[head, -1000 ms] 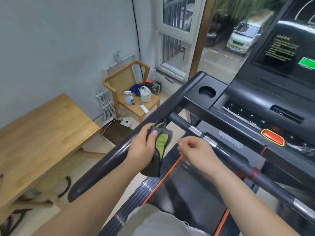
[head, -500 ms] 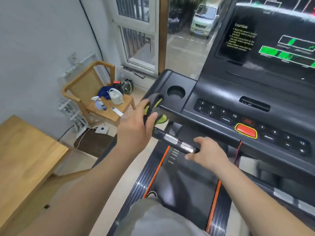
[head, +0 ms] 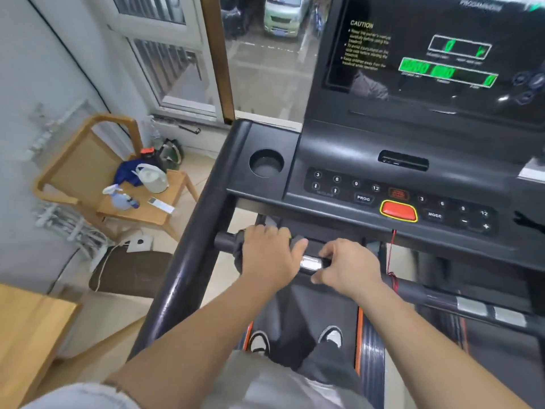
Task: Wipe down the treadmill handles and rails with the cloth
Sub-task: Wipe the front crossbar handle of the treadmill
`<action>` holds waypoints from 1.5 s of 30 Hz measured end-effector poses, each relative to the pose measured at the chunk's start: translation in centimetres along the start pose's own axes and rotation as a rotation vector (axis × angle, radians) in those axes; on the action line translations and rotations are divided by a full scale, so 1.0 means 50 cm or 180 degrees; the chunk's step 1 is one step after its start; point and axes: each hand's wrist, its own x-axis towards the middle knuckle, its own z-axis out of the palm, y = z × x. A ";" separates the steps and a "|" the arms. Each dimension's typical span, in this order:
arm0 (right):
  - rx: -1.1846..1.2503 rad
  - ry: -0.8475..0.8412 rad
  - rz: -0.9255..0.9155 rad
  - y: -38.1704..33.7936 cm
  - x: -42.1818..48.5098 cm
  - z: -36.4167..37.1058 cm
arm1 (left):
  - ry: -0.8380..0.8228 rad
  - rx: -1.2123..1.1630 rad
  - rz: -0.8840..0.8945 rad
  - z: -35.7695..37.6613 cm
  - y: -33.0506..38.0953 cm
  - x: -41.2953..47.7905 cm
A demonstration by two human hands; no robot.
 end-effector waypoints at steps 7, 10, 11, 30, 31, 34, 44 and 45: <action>0.0115 -0.0258 0.0173 0.002 0.019 -0.010 | 0.0649 -0.0323 0.1203 0.044 -0.068 -0.035; 0.0178 -0.0413 0.0183 0.000 0.031 -0.010 | 0.0467 -0.0158 0.0770 -0.003 -0.173 -0.014; 0.0223 -0.0419 0.0193 0.001 0.033 -0.010 | 0.0386 -0.0140 0.0561 -0.013 -0.176 -0.009; 0.0153 -0.0089 0.0312 -0.009 0.010 0.000 | 0.0655 0.0144 0.0321 -0.008 -0.164 -0.013; 0.0162 -0.0082 0.0324 -0.010 0.009 0.000 | 0.0763 -0.0001 0.0167 0.006 -0.138 -0.023; 0.0246 -0.0027 0.0300 -0.006 0.005 0.005 | 0.1044 -0.0404 0.0033 0.053 -0.102 -0.071; 0.0207 -0.0096 0.0309 -0.009 0.013 0.003 | 0.0186 0.0372 0.0574 -0.005 -0.143 -0.015; 0.0181 -0.0122 0.0308 -0.010 0.013 0.000 | -0.0073 0.0471 0.0383 -0.024 -0.124 0.007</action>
